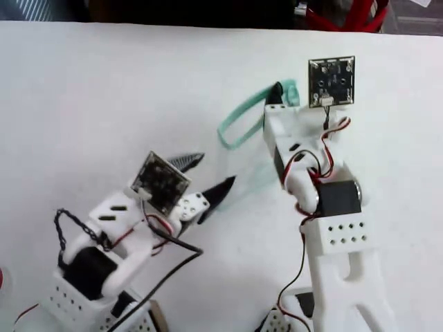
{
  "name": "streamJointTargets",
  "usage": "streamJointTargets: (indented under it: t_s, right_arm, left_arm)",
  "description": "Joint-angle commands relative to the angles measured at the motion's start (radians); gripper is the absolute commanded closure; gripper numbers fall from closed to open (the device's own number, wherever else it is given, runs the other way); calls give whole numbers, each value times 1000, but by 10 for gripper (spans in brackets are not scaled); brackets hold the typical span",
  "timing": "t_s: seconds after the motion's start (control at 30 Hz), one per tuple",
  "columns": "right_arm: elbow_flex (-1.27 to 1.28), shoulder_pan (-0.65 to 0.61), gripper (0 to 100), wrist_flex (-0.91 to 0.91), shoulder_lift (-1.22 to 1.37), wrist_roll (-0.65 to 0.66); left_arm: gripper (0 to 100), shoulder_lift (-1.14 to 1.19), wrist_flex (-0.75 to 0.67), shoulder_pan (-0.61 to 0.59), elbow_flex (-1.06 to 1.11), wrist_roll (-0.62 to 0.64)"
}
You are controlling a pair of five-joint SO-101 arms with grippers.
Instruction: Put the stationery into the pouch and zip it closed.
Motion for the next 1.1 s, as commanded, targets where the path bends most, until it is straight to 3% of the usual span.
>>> streamJointTargets:
  t_s: [0.0, 0.27, 0.6, 0.9, 1.07]
  right_arm:
    - [109, -13, 758, 12, 33, 15]
    - [110, -13, 758, 12, 33, 15]
    - [110, -13, 758, 13, 33, 15]
    - [110, -15, 758, 16, 33, 15]
    - [110, -15, 758, 15, 33, 15]
  left_arm:
    - [775, -13, -169, -31, 86, -15]
    - [779, -12, -480, 7, 242, 69]
    - [797, 1, -566, 33, 301, 75]
    - [801, 358, -875, 33, 293, 69]
    - [849, 433, -990, 31, 293, 68]
